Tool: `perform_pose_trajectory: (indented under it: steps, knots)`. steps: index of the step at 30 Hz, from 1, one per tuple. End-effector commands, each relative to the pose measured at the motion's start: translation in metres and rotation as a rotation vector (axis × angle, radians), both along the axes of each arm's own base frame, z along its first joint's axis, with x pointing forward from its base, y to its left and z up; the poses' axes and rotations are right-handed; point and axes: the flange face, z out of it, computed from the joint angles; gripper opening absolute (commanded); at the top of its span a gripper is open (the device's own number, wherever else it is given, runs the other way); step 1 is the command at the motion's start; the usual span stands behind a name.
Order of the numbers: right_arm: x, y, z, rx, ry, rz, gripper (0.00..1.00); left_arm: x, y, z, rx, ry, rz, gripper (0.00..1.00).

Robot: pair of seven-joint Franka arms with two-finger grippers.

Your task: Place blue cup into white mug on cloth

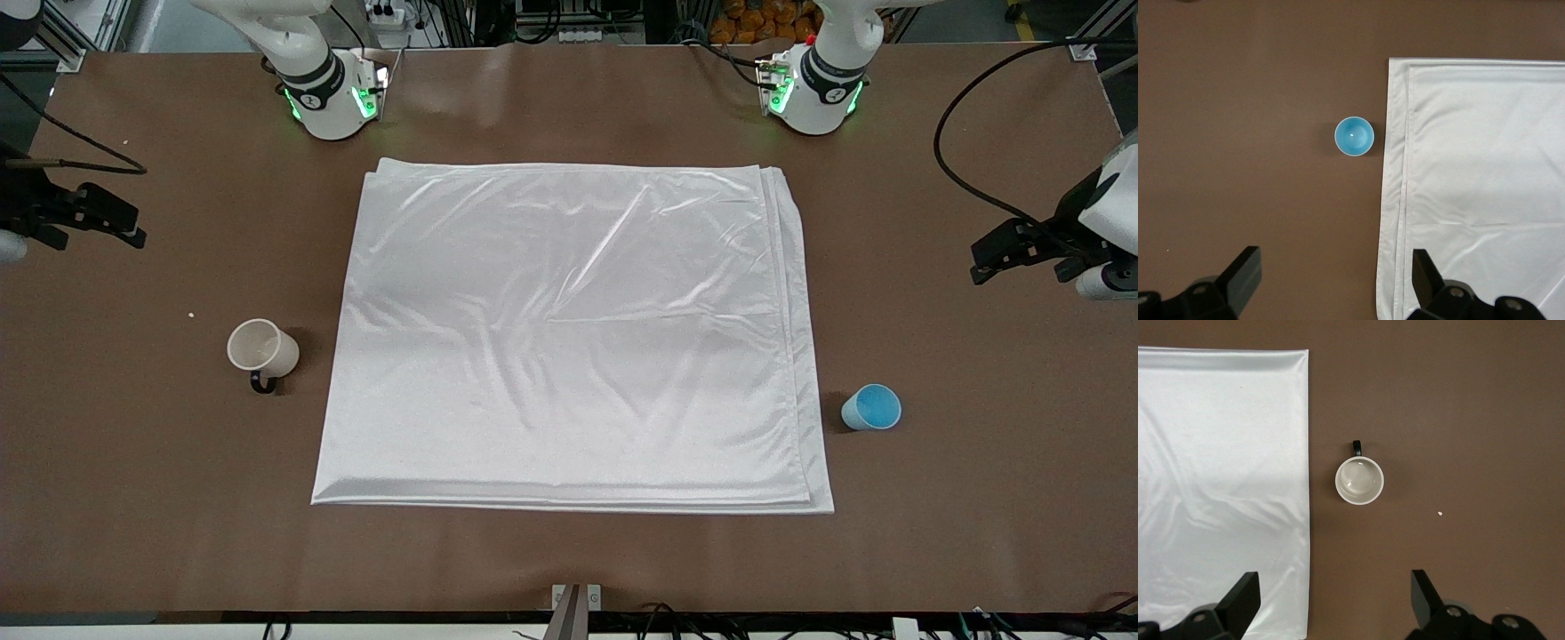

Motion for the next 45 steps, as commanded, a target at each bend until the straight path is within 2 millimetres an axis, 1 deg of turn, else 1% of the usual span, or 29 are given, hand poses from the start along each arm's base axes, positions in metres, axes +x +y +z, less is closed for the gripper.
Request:
perform_pose_trajectory:
  steps: [1,4,6,9,11,12,15,17,19,20,22,24,26,28,30,32,35,38,43,45]
  knots:
    - [-0.003,-0.002,0.000,0.008,0.003,-0.012,1.00,-0.003,0.003,0.003,-0.012,0.002,-0.004,1.00]
    - [-0.002,-0.003,0.000,0.007,0.002,-0.012,1.00,-0.003,0.004,0.003,-0.009,0.002,-0.004,1.00]
    - [-0.003,-0.003,0.000,0.007,0.003,-0.010,1.00,-0.002,0.008,0.002,-0.005,0.002,0.003,1.00]
    - [-0.003,-0.003,0.000,0.007,0.003,-0.012,1.00,-0.002,0.010,0.002,0.001,0.001,0.005,1.00]
    - [-0.002,-0.003,0.000,0.007,0.002,-0.012,1.00,0.000,0.014,-0.001,0.002,0.008,0.011,1.00]
    - [-0.002,-0.003,0.000,0.007,0.002,-0.010,1.00,0.002,0.018,-0.006,0.004,0.017,0.017,1.00]
    - [-0.002,-0.004,-0.006,0.006,0.011,-0.012,1.00,0.005,0.019,-0.015,0.005,0.029,0.020,1.00]
    - [-0.003,-0.004,-0.008,0.006,0.014,-0.010,1.00,0.013,0.025,-0.029,0.004,0.043,0.030,1.00]
    - [-0.002,-0.005,-0.010,0.006,0.017,-0.005,1.00,0.018,0.034,-0.037,0.003,0.043,0.045,1.00]
    - [-0.001,-0.005,-0.012,0.006,0.017,-0.005,1.00,0.019,0.035,-0.040,0.002,0.041,0.044,1.00]
    - [0.002,-0.005,-0.020,0.007,0.031,-0.006,1.00,0.022,0.036,-0.053,0.001,0.058,0.047,1.00]
    - [0.005,-0.005,-0.028,0.008,0.043,-0.006,1.00,0.023,0.036,-0.060,0.000,0.050,0.052,1.00]
    - [0.010,-0.005,-0.038,0.009,0.060,-0.006,1.00,0.025,0.037,-0.067,0.000,0.040,0.054,1.00]
    - [0.016,-0.007,-0.049,0.012,0.075,-0.007,1.00,0.027,0.044,-0.074,-0.002,0.029,0.065,1.00]
    - [0.021,-0.008,-0.063,0.014,0.098,-0.009,1.00,0.032,0.051,-0.087,-0.005,0.027,0.074,1.00]
    - [0.030,-0.010,-0.082,0.016,0.124,-0.012,1.00,0.036,0.052,-0.101,-0.006,0.021,0.075,1.00]
    - [0.044,-0.014,-0.110,0.019,0.137,-0.017,1.00,0.042,0.052,-0.126,-0.008,0.014,0.072,1.00]
    - [0.056,-0.020,-0.133,0.022,0.136,-0.024,1.00,0.044,0.051,-0.146,-0.010,-0.008,0.069,1.00]
    - [0.077,-0.016,-0.175,0.023,0.125,-0.012,1.00,0.047,0.052,-0.187,-0.015,-0.014,0.068,1.00]
    - [0.084,-0.015,-0.191,0.024,0.125,-0.010,1.00,0.052,0.049,-0.209,-0.015,-0.002,0.072,1.00]
